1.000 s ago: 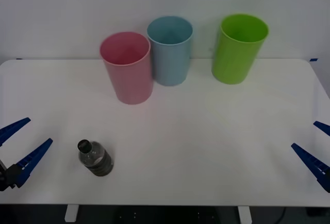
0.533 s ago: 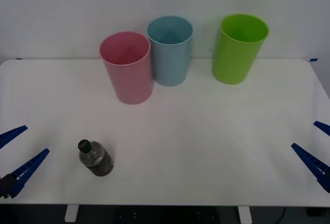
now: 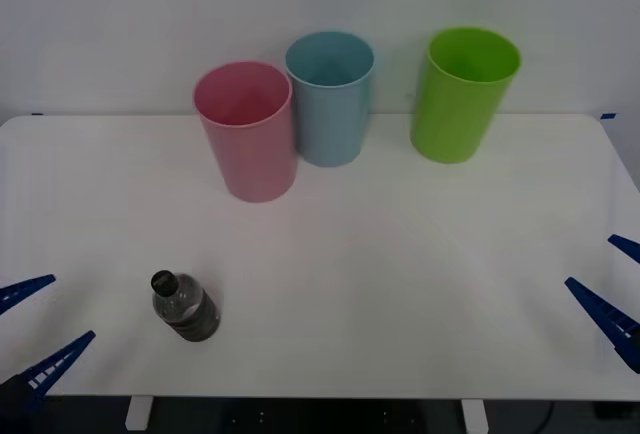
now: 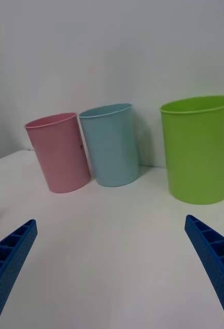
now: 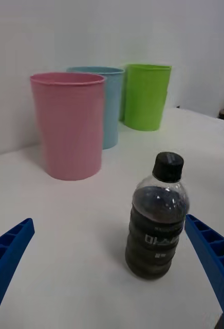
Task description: Grasp the object on the table and drop it into the matching bin: aluminum can to the light blue bin, PET bottle to the pink bin.
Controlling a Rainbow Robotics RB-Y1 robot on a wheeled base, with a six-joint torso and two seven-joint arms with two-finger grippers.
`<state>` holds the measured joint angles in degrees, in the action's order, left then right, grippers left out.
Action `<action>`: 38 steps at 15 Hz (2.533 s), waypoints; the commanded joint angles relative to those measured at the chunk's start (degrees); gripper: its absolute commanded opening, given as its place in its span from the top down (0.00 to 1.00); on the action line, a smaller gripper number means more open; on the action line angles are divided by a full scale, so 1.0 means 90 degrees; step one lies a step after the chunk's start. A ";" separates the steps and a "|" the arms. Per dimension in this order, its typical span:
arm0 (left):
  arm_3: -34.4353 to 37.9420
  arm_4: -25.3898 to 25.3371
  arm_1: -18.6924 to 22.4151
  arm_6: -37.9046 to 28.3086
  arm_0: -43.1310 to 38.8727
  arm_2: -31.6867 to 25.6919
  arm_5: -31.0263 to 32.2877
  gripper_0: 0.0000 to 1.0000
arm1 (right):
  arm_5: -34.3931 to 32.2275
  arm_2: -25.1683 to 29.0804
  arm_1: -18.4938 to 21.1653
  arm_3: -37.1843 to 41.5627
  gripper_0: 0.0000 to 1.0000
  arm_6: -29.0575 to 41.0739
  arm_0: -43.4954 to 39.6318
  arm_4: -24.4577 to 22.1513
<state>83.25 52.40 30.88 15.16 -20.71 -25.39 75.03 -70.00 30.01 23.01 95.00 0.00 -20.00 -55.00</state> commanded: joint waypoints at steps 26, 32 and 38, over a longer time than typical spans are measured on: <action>-0.1477 0.1239 -0.0804 0.1226 0.1334 0.0877 0.0159 0.00 | 0.0000 -0.0001 -0.0001 -0.0001 0.00 0.0000 0.0000 0.0000; -0.1477 0.1610 -0.1166 0.1206 0.1530 0.0887 0.0120 0.00 | 0.0000 -0.0001 -0.0001 -0.0001 0.00 0.0000 0.0000 0.0000; -0.1477 0.1883 -0.1459 0.1196 0.1696 0.0897 0.0012 0.00 | 0.0000 -0.0001 -0.0001 -0.0001 0.00 0.0000 0.0000 0.0000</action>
<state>69.96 68.98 18.09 25.93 -5.66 -17.31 75.34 -70.00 30.00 23.00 95.00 0.00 -20.00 -55.00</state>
